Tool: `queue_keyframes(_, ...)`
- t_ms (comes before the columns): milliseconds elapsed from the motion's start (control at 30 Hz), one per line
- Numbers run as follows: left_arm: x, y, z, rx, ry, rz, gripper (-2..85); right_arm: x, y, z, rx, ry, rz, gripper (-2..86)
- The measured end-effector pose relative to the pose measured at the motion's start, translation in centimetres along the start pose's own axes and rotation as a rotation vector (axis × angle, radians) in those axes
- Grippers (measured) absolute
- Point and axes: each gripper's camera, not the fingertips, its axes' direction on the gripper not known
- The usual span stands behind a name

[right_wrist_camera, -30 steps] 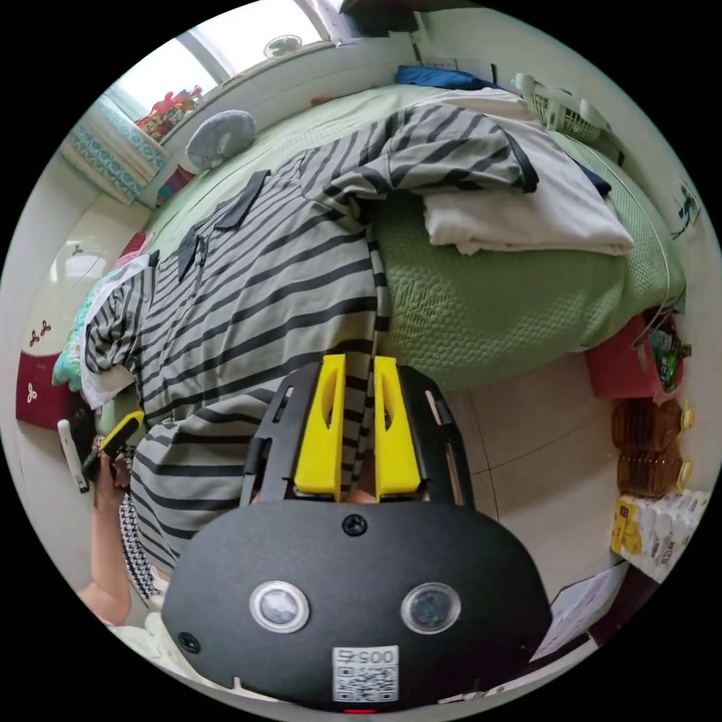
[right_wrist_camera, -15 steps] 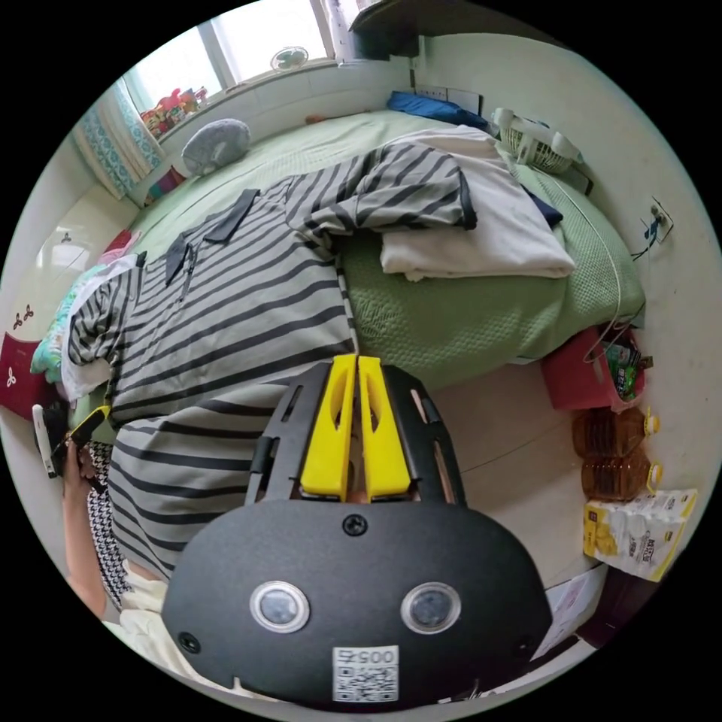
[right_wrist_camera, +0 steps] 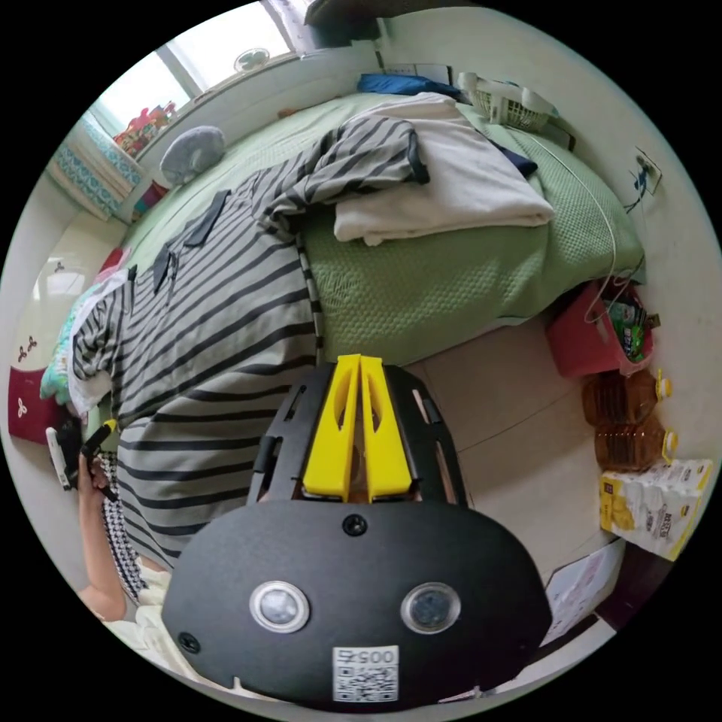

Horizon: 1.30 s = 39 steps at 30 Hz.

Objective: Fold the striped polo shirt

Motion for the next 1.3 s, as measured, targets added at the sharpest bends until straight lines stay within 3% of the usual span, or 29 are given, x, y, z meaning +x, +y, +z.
queue_keyframes(300, -3.9, 0.4, -1.8, 0.011, 0.055, -0.027, 4.1, -4.8, -1.3, 0.1, -0.001, -0.027, -0.112, -0.9)
queue_keyframes(433, -6.4, 1.7, -1.2, 0.022, 0.260, -0.067, 1.6, -7.3, -1.1, 1.5, -0.036, -0.014, -0.166, -0.9)
queue_keyframes(533, -8.3, 2.4, -1.8, 0.045, 0.299, -0.088, 1.1, -7.6, -0.9, 2.7, -0.087, -0.045, -0.147, -0.9)
queue_keyframes(733, -9.4, 3.0, -4.2, 0.034, 0.103, -0.032, 0.7, -7.2, -0.8, 3.0, -0.104, -0.010, -0.138, -0.9)
queue_keyframes(967, -9.0, 2.8, -7.0, 0.098, 0.048, -0.039, 4.7, -9.7, -1.2, 1.1, -0.066, -0.002, -0.162, -0.9)
queue_keyframes(1300, -6.8, 0.3, -12.8, 0.266, -0.115, -0.051, 7.0, -22.4, -0.1, -6.0, 0.062, -0.073, -0.361, -0.8)
